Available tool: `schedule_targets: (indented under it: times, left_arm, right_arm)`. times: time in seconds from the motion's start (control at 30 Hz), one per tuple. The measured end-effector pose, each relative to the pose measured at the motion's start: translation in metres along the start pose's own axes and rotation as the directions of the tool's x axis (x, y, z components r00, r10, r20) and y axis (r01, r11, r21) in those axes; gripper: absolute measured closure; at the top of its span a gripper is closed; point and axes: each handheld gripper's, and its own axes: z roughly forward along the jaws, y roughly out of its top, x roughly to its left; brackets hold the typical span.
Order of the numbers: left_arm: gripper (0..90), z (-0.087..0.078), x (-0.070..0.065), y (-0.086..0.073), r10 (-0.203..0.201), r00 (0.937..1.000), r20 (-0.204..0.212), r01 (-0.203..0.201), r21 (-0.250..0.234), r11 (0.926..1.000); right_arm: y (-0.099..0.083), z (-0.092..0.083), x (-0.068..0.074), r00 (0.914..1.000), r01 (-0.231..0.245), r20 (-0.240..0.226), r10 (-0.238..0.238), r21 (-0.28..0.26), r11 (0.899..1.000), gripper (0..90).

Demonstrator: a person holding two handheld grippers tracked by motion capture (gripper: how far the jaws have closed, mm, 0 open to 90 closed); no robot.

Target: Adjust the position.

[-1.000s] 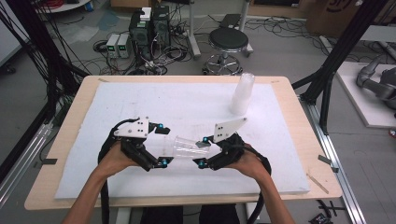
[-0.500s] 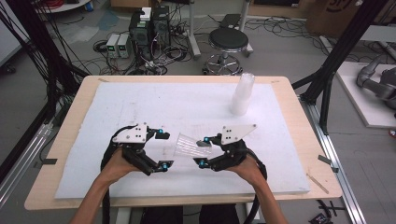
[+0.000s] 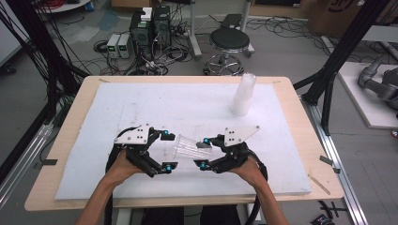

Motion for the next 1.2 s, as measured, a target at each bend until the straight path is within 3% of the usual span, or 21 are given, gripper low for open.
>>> schedule_targets:
  times: [0.27,0.43,0.63,0.97,1.2]
  left_arm:
    - [6.0,0.012,-0.003,0.002,-0.008,0.999,0.045,0.011,-0.067,0.9977]
    - [6.0,0.017,-0.002,0.004,-0.038,0.9956,0.085,0.047,-0.104,0.9935]
    - [6.1,0.025,-0.004,0.008,-0.028,0.9942,0.104,0.038,-0.094,0.9949]
    - [27.2,0.022,-0.005,0.008,-0.029,0.9873,0.156,0.048,-0.115,0.9922]
    - [30.0,0.022,-0.005,0.008,-0.027,0.9877,0.154,0.045,-0.112,0.9927]
  right_arm:
    - [0.001,0.0,0.002,0.9994,0.023,-0.027,-0.024,-0.027,0.999,41.4]
    - [0.001,-0.001,0.003,0.999,0.024,-0.038,-0.026,-0.045,0.999,41.4]
    - [0.002,0.001,0.004,0.9976,0.038,-0.056,-0.042,-0.061,0.997,41.4]
    - [0.002,0.001,0.005,0.9967,0.043,-0.066,-0.048,-0.072,0.996,41.5]
    - [0.002,0.001,0.005,0.9966,0.042,-0.068,-0.047,-0.068,0.997,41.5]
